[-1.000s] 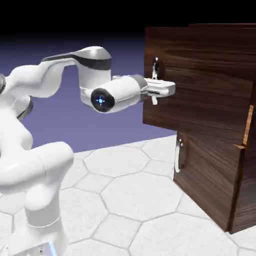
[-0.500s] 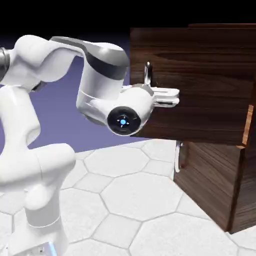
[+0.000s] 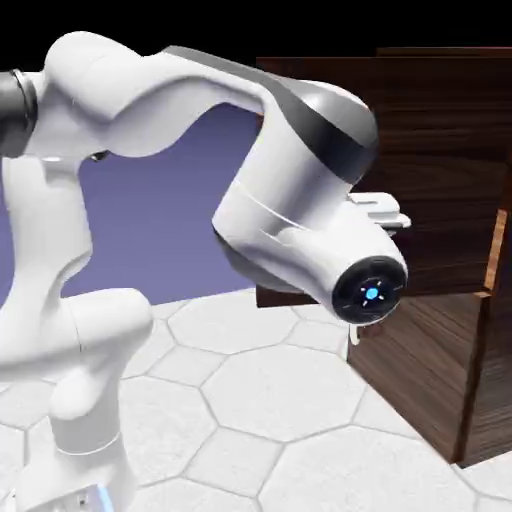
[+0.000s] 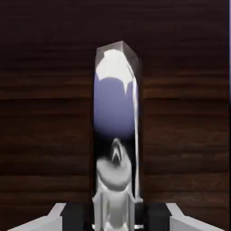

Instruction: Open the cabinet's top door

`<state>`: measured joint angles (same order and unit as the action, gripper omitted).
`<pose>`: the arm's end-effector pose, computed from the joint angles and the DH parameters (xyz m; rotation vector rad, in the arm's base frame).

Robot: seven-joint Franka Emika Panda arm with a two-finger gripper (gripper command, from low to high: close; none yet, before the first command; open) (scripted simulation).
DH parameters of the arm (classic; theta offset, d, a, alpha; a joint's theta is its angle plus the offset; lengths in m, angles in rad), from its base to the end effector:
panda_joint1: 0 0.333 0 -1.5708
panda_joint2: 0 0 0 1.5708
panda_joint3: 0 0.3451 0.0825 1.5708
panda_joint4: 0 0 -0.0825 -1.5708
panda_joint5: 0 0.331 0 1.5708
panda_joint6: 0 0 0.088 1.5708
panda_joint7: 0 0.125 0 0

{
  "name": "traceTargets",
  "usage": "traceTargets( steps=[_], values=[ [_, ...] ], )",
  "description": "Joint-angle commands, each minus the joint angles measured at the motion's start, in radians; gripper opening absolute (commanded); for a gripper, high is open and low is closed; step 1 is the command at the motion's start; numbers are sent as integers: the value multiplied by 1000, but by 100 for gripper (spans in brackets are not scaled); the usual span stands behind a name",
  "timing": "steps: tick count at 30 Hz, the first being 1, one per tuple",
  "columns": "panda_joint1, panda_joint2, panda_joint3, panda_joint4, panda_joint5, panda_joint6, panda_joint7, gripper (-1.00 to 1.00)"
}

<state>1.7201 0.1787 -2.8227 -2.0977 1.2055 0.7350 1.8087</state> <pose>0.2776 -0.2098 0.6024 -0.5184 1.7670 1.6158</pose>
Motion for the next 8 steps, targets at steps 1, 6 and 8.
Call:
traceTargets(
  steps=[1, 6, 8],
  values=[
    [0, -35, 2, 36, -20, -15, -5, -100],
    [12, -198, 14, 217, -101, -80, -10, -100],
    [16, -240, 18, 265, -118, -97, -7, -100]
  ],
)
